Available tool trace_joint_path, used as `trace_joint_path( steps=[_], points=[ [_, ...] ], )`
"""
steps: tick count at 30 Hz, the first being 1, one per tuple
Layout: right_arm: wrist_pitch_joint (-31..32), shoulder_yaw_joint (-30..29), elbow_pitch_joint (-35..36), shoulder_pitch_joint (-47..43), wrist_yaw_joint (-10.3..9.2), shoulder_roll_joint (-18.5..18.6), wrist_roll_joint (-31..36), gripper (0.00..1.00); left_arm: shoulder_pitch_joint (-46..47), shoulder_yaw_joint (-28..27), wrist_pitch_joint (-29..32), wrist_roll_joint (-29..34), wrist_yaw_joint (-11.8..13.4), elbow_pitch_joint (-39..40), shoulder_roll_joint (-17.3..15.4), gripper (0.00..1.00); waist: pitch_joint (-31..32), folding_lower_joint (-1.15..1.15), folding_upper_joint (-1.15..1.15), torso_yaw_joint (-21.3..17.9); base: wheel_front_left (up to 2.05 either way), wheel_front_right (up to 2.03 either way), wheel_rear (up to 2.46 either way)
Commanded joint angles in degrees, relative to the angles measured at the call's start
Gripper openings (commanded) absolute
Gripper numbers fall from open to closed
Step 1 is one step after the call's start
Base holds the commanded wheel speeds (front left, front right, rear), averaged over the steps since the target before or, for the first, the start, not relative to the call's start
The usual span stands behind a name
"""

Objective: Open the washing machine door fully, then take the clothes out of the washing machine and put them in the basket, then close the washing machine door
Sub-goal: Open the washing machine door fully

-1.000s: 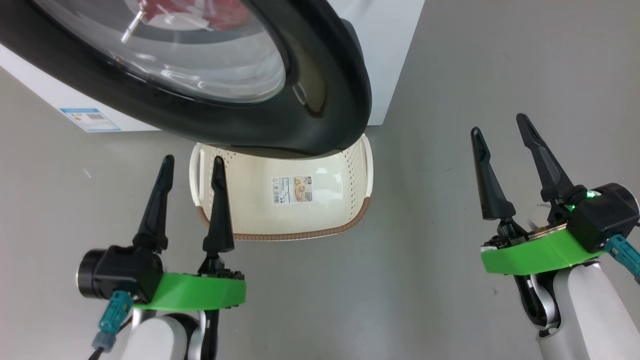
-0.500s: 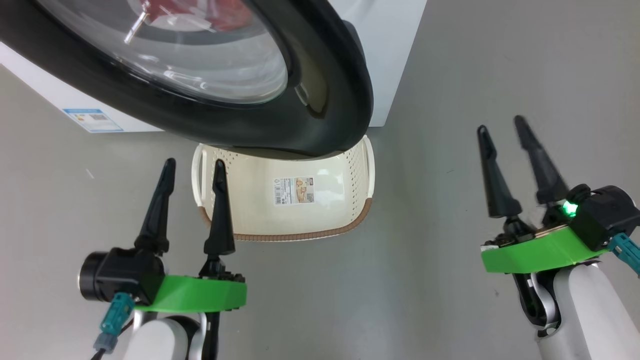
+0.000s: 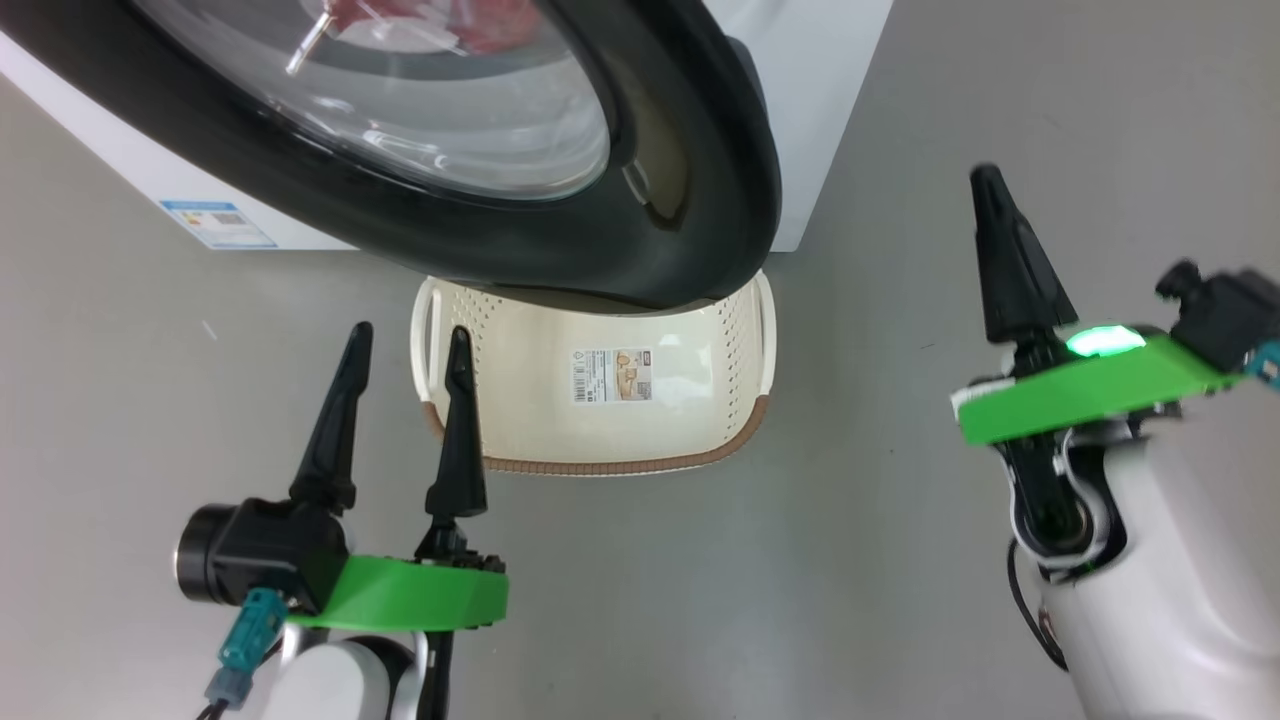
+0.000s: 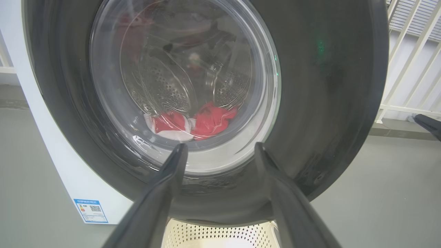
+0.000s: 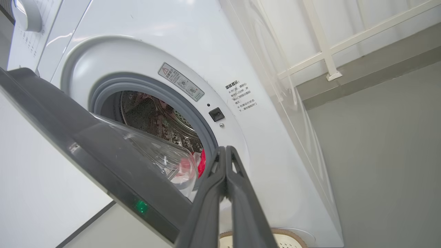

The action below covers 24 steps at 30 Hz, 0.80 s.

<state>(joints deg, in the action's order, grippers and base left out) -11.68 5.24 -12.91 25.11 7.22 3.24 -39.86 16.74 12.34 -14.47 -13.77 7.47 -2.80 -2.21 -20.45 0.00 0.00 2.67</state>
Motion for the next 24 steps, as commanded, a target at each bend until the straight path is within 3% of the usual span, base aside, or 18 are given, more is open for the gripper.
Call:
trace_joint_path(
  steps=[1, 9, 24],
  points=[
    [1.9, 1.9, 0.9, 2.9, 0.26, -0.4, -4.0, 0.0, -0.3, -1.4, -0.5, -0.3, -0.1, 1.2, -0.7, 1.0, -0.2, 0.0, 0.0, 0.4, 0.0, 0.0, 0.0],
    [11.0, 1.8, -0.5, 8.9, 0.26, -0.4, -15.3, 0.0, -0.1, -1.2, -0.5, -0.4, 0.3, 1.8, -0.7, 1.0, -0.9, 0.0, 0.0, 1.4, 0.0, 0.0, 0.0],
    [37.8, -3.7, -5.9, 20.5, 0.26, -0.1, -38.9, 0.0, 1.0, -0.4, -0.5, -0.5, 0.5, 2.3, -0.7, 1.0, -4.4, 0.0, 0.0, 3.0, 0.0, 0.0, 0.0]
  ],
)
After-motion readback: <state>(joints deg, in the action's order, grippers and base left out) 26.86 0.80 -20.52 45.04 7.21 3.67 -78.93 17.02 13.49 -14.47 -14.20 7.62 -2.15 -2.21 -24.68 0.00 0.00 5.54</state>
